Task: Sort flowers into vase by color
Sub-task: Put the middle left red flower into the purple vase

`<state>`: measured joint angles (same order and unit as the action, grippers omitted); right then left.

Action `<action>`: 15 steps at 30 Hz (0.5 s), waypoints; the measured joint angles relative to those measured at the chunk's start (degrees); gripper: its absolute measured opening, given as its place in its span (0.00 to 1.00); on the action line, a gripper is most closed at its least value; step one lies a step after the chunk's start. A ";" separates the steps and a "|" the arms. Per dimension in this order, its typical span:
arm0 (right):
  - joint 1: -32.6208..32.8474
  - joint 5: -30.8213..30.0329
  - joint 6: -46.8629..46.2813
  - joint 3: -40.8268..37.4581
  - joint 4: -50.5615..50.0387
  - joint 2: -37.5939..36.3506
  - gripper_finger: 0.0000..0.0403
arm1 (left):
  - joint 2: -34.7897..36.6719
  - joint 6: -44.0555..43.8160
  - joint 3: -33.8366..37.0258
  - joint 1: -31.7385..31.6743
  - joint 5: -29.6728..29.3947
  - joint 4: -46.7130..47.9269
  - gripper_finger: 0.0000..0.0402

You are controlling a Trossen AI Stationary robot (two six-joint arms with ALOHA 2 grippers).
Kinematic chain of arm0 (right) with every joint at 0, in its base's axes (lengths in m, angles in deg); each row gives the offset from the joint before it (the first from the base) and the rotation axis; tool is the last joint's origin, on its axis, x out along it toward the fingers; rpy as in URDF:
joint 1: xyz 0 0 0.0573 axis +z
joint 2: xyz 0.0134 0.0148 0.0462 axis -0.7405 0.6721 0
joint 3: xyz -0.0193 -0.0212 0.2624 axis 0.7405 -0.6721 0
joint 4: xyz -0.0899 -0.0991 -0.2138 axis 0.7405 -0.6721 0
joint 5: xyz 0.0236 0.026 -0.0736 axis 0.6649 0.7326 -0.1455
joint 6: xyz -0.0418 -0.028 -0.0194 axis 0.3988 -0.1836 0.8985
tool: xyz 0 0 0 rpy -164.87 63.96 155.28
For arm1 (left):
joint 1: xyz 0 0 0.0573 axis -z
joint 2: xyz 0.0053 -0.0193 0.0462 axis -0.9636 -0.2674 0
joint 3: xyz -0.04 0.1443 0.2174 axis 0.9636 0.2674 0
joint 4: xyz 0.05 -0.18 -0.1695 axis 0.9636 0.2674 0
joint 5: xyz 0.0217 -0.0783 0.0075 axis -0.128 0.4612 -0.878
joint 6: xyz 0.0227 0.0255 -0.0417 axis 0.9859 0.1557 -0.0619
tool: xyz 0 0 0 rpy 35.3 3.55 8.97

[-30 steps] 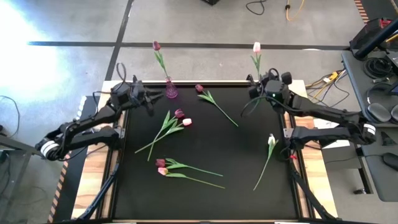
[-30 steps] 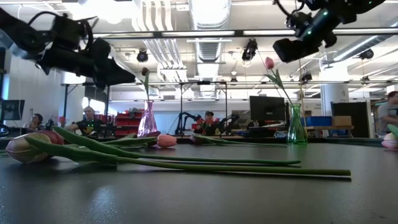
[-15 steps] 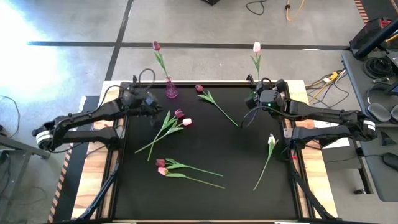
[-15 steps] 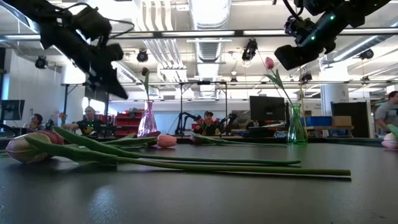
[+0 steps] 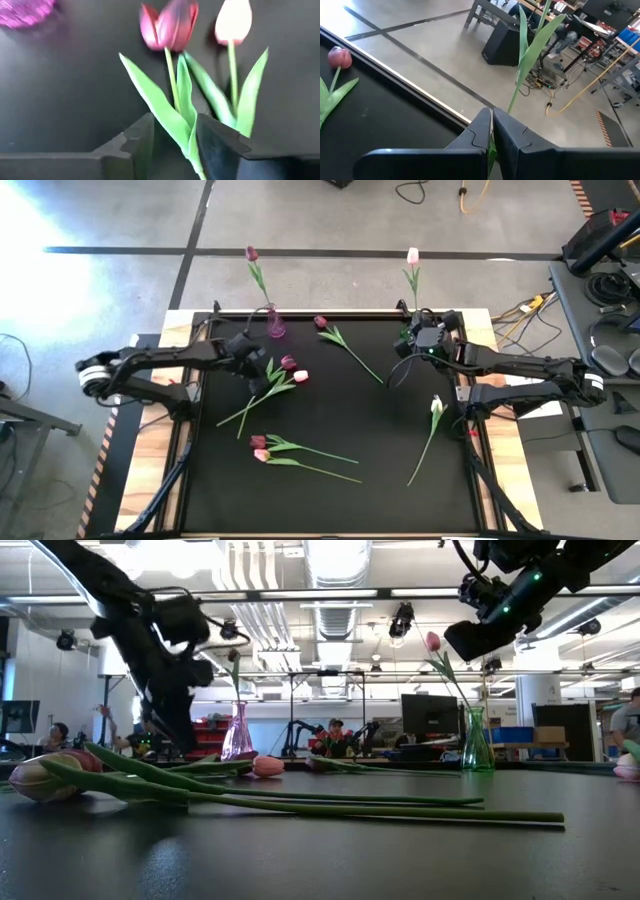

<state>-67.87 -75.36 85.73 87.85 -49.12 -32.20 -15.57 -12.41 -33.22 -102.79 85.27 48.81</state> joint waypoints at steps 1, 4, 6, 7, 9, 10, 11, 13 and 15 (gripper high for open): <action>0.00 0.00 0.00 0.00 0.02 0.00 0.03 | -1.45 0.48 -0.48 0.28 0.56 -0.08 0.38; 0.00 0.00 0.00 0.00 0.00 0.02 0.03 | -5.73 1.72 -2.12 1.15 1.33 -0.19 0.43; 0.00 0.00 0.00 0.00 0.00 0.02 0.03 | -8.35 2.25 -3.21 1.66 1.31 0.02 0.44; 0.00 0.00 0.00 0.00 0.00 0.02 0.03 | -9.52 2.53 -3.82 1.89 1.30 0.06 0.45; 0.00 0.00 0.00 -0.02 0.00 0.02 0.03 | -11.72 2.93 -4.90 2.36 1.15 0.03 0.45; 0.00 0.00 0.00 -0.02 0.00 0.02 0.03 | -12.77 2.97 -5.33 2.49 1.03 0.23 0.45; 0.00 0.00 0.00 -0.02 0.00 0.02 0.03 | -13.82 3.03 -5.81 2.56 0.96 0.72 0.44; 0.00 0.02 0.00 -0.02 0.00 0.02 0.03 | -15.54 3.06 -6.74 2.65 -0.42 1.42 0.43; 0.00 0.02 0.02 -0.02 0.00 0.02 0.03 | -16.75 3.13 -7.51 2.75 -2.28 2.37 0.40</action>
<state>-67.87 -75.34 85.75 87.82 -49.12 -32.18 -32.31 -9.29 -40.73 -100.04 82.99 51.18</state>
